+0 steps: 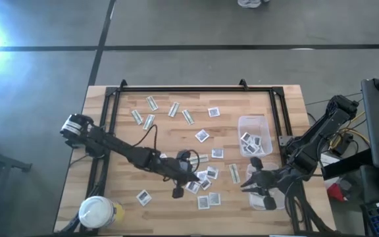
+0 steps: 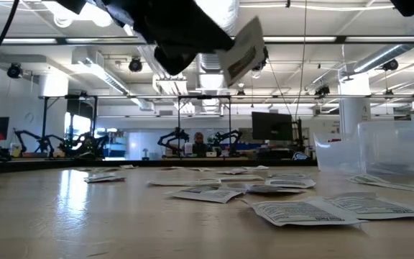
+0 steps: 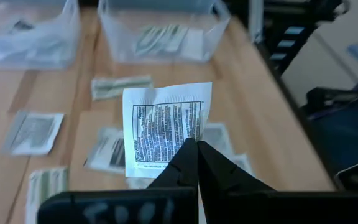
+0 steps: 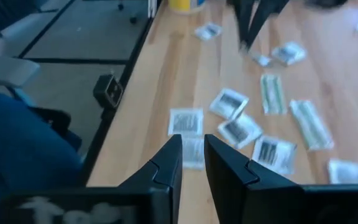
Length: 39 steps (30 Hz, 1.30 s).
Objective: Pick & Place First Aid Supplies
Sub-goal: Put the towelette pack into the top bin
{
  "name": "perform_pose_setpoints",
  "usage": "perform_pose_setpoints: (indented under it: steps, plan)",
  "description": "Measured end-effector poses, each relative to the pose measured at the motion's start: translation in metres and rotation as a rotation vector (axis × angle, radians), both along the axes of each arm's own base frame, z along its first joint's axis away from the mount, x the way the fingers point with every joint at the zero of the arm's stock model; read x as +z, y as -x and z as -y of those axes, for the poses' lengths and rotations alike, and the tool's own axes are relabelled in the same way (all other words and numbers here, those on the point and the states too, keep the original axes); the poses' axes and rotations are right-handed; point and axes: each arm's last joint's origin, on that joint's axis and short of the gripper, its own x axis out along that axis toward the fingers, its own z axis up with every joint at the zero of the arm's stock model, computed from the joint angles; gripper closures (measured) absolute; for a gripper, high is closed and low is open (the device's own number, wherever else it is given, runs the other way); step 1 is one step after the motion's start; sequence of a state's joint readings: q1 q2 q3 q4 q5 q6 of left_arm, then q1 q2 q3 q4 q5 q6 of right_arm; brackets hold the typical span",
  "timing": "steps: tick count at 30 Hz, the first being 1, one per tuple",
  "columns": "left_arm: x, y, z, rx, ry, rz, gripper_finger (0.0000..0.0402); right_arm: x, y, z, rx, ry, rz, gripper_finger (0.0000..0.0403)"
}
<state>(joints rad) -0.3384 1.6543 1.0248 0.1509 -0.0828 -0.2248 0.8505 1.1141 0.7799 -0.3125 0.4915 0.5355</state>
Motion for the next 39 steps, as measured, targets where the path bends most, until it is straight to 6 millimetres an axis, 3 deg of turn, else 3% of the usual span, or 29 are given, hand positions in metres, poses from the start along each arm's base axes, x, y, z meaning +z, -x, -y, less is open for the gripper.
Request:
perform_pose_setpoints:
  steps: [9,20,30,39]
  plan:
    - [0.011,-0.006,0.007,-0.095,0.050,0.147,0.0401,0.012,-0.006,-0.003,0.079,0.158,0.181,0.0299]
    - [-0.002,-0.024,0.014,-0.152,0.078,0.311,0.0401,0.019,-0.016,0.000,0.120,0.273,0.291,0.0266]
    - [-0.008,-0.043,0.014,-0.153,0.044,0.348,0.0401,-0.001,-0.039,-0.007,0.138,0.396,0.276,0.0264]
    - [-0.008,-0.046,0.010,-0.157,0.049,0.344,0.0401,-0.013,-0.057,-0.002,0.139,0.360,0.228,0.0264]
